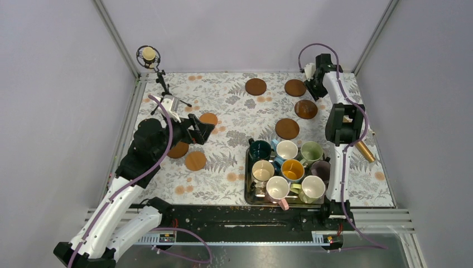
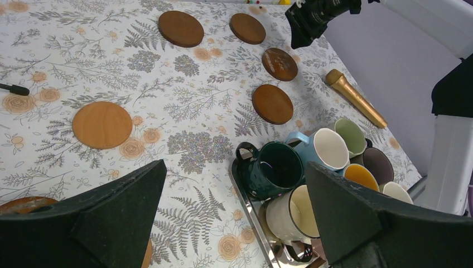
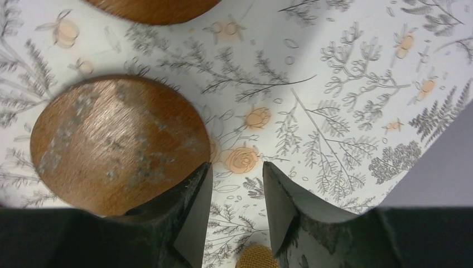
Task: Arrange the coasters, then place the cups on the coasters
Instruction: Move the coaster to the center of the board.
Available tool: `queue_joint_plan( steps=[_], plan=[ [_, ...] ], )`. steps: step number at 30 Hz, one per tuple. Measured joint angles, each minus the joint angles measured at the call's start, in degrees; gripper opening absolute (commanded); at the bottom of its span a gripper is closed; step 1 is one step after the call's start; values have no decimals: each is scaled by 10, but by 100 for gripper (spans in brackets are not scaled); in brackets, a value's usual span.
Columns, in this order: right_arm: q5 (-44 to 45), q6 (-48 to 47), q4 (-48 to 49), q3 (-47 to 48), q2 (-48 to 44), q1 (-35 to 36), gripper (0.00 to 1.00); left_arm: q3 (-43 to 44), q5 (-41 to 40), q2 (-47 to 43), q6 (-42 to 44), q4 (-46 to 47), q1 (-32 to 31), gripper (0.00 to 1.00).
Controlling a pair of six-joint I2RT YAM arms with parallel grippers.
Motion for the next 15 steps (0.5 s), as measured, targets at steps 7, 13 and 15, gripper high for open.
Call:
queue_joint_plan(
  steps=[7, 13, 15],
  plan=[
    [39, 173, -12, 72, 17, 0, 45, 0, 0, 0, 0, 0, 0, 99],
    [-48, 416, 56, 6, -22, 0, 44, 0, 0, 0, 0, 0, 0, 99],
    [-69, 496, 110, -44, -39, 0, 44, 0, 0, 0, 0, 0, 0, 99]
  ],
)
